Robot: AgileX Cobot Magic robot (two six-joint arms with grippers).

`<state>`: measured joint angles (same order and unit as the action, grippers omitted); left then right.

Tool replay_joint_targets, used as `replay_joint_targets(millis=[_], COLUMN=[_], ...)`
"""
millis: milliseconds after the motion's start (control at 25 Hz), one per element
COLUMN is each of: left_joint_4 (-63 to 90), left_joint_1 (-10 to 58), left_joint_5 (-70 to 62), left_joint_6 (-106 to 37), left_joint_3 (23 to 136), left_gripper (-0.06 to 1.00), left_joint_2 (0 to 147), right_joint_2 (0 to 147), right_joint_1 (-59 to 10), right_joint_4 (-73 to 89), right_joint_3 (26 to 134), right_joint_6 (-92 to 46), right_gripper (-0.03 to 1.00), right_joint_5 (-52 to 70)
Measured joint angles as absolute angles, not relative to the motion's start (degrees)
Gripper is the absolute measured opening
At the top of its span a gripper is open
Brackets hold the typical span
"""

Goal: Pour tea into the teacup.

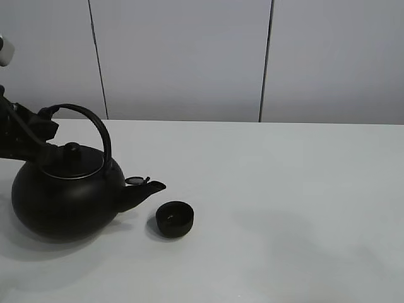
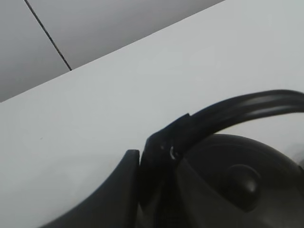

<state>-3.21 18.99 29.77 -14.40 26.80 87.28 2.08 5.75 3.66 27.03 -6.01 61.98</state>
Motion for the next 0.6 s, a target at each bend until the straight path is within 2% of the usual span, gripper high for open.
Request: replay_joint_targets(millis=[600], left_joint_4=[-3.2], left_joint_1=[19.0], left_joint_5=[28.0], left_joint_6=[-17.1], left_joint_3=[28.9], left_gripper=[0.12], left_joint_2=[87.3], right_joint_2=[2.1], right_joint_1=[5.7], right_joint_4=[3.7], right_joint_3=[27.0], right_joint_6=[-6.0], right_gripper=[0.47], right_joint_5=[62.0])
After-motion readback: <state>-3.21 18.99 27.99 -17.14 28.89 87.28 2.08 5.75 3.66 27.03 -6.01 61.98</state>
